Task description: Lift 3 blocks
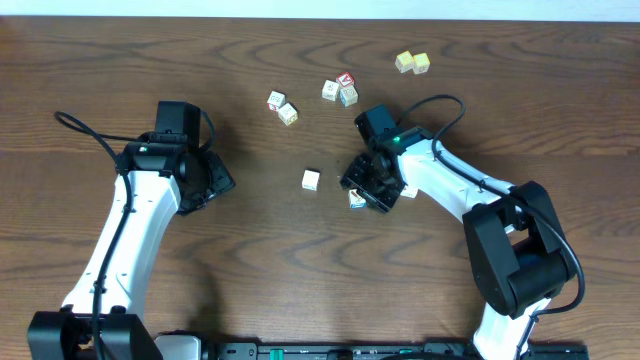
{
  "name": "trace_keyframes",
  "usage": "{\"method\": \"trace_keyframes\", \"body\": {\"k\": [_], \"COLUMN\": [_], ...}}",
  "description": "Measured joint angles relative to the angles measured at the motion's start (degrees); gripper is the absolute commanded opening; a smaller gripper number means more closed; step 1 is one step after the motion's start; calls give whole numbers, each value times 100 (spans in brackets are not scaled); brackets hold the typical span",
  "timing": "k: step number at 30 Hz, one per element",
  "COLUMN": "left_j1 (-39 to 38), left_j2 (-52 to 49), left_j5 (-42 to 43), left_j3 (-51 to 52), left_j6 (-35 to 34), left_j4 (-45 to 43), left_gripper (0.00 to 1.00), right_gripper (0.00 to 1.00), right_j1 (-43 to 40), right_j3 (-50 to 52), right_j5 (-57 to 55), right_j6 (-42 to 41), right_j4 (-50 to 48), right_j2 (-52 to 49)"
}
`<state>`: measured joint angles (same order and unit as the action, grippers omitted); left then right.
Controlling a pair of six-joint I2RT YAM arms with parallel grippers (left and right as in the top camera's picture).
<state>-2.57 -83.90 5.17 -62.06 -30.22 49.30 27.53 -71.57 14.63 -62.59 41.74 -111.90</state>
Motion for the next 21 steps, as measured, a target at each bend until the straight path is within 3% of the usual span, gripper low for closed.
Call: {"method": "trace_keyframes", "body": {"k": [10, 19, 21], "left_j1": [0, 0, 0], "left_j2": [0, 0, 0], "left_j5": [-2, 0, 0], "left_j3": [0, 0, 0], "left_j6": [0, 0, 0], "left_j4": [-7, -11, -13], "left_gripper": [60, 59, 60], "right_gripper": [65, 41, 40], "right_j1": [11, 164, 164], "right_j3": [2, 2, 2], "right_j5": [-157, -319, -356], "right_j6": [-776, -1471, -1543], "right_j4": [527, 455, 431], "right_j2": [0, 0, 0]}}
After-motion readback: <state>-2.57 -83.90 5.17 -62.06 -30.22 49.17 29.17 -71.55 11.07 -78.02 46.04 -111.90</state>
